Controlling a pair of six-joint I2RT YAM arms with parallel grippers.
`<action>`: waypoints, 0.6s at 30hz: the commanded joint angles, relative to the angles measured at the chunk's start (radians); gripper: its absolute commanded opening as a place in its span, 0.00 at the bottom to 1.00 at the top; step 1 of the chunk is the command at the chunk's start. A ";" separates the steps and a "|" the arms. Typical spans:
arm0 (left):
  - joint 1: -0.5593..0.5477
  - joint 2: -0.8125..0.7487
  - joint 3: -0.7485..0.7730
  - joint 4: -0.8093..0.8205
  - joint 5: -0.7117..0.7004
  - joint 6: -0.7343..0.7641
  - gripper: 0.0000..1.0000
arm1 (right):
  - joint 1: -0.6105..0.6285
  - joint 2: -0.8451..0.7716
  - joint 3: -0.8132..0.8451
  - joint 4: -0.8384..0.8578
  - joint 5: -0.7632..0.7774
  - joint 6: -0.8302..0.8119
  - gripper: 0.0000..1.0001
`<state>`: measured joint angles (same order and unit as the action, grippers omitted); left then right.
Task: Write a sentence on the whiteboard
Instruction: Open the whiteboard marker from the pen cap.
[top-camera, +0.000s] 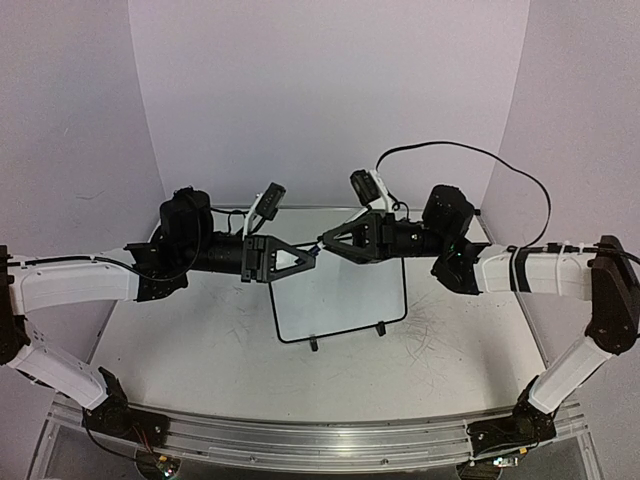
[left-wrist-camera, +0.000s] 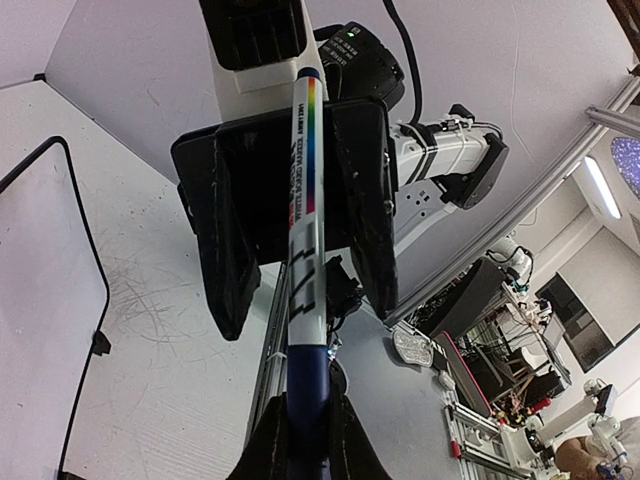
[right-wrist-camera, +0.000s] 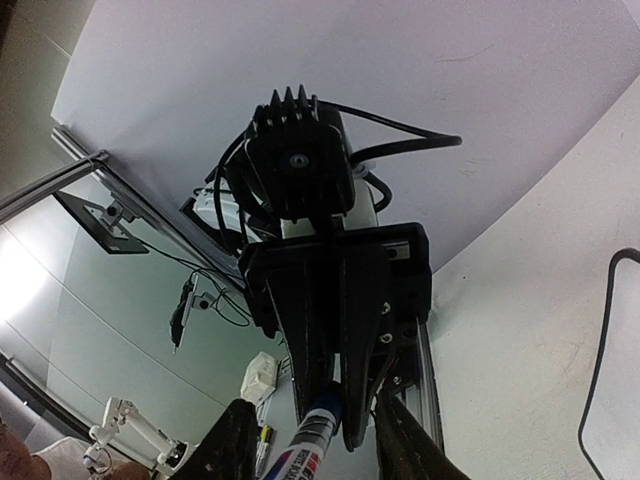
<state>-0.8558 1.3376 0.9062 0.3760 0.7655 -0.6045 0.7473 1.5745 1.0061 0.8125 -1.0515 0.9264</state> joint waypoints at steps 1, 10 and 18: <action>-0.002 -0.024 -0.005 0.035 0.016 -0.003 0.00 | -0.024 -0.017 0.026 0.051 -0.022 -0.013 0.48; -0.002 0.001 -0.025 0.035 0.067 -0.035 0.00 | -0.059 -0.019 0.127 -0.389 -0.164 -0.384 0.54; -0.002 0.021 -0.047 0.034 0.085 -0.063 0.00 | -0.061 -0.008 0.178 -0.601 -0.187 -0.536 0.54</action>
<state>-0.8558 1.3428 0.8620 0.3757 0.8191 -0.6457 0.6857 1.5745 1.1459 0.3266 -1.1846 0.5058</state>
